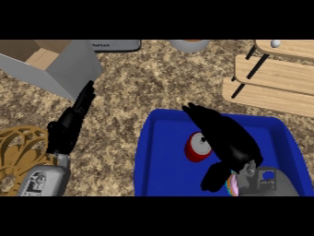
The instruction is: Pick the can from the tray and place it in the tiered shelf
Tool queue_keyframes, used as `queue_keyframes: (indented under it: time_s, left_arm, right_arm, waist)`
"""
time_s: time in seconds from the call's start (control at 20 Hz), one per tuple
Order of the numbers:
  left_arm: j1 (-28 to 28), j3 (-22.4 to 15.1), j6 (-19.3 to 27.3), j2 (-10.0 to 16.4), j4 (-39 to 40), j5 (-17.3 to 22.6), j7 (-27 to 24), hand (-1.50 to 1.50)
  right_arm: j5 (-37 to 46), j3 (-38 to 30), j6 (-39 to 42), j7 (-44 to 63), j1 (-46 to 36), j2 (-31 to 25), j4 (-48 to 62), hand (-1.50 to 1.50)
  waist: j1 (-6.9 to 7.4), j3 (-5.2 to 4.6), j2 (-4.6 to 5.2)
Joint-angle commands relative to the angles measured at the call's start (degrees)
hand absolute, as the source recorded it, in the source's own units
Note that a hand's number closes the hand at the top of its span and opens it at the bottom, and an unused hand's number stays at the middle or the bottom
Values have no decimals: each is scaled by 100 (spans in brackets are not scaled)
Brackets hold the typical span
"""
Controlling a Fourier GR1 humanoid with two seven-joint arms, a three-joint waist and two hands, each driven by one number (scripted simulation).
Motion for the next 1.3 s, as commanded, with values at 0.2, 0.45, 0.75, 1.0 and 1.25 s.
queue_keyframes:
  time_s: [0.2,0.45,0.75,1.0,1.25]
  left_arm:
    - [22,-14,4,-207,13,-145,26,0]
    - [-282,43,47,-301,188,-183,117,0]
    - [378,150,-248,-93,-365,-120,-13,0]
    - [286,22,-82,-252,-387,-299,145,0]
    - [223,45,-112,-338,136,-333,-269,0]
  right_arm:
    - [528,-132,-259,-710,77,158,759,-150]
    - [728,63,-380,-989,357,204,841,-150]
    - [765,-377,-7,-1127,171,219,817,-150]
    - [1167,158,-27,-1280,205,320,1136,150]
    - [1514,128,-439,-1870,349,55,996,150]
  waist:
    - [-1,0,0]
    - [-13,1,1]
    - [6,0,-3]
    - [12,0,-1]
    - [-4,0,2]
